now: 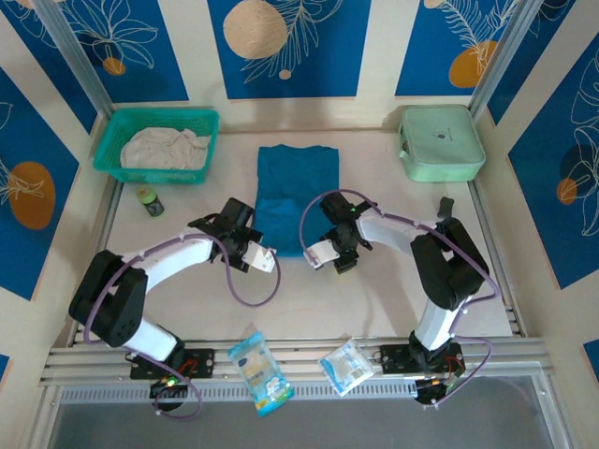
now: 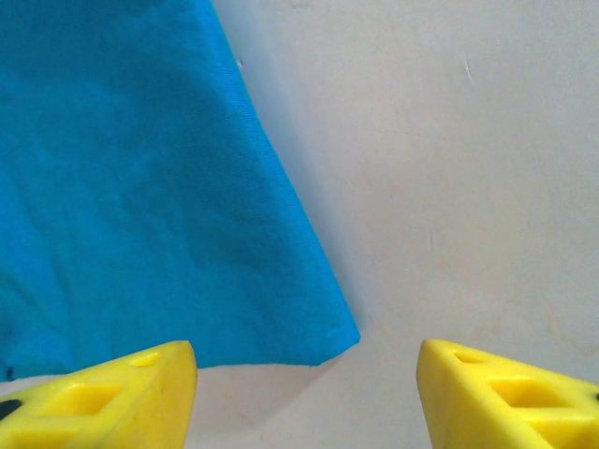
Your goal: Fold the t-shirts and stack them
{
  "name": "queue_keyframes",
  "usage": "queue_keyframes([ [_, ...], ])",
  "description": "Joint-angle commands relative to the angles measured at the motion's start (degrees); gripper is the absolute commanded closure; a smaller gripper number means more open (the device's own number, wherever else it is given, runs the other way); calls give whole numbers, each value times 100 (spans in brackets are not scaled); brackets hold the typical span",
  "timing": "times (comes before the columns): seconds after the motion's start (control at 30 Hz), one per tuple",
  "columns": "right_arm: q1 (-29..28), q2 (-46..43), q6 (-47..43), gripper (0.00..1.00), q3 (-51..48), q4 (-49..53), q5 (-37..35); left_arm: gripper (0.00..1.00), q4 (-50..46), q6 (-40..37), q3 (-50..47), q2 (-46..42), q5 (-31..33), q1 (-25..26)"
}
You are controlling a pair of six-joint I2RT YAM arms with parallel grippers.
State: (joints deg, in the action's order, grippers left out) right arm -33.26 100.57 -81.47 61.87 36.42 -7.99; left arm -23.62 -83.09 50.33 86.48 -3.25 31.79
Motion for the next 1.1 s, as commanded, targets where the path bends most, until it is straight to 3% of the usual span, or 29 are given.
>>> queue_keyframes([
  [0.0,84,252,-123,40,226,-4,94,36,-197,-164,152,186,-247,37],
  [0.53,214,908,24,46,467,301,332,39,406,-257,685,1390,104,-182],
  [1.07,240,1369,79,51,764,500,447,42,-416,-688,2349,3137,255,-279],
])
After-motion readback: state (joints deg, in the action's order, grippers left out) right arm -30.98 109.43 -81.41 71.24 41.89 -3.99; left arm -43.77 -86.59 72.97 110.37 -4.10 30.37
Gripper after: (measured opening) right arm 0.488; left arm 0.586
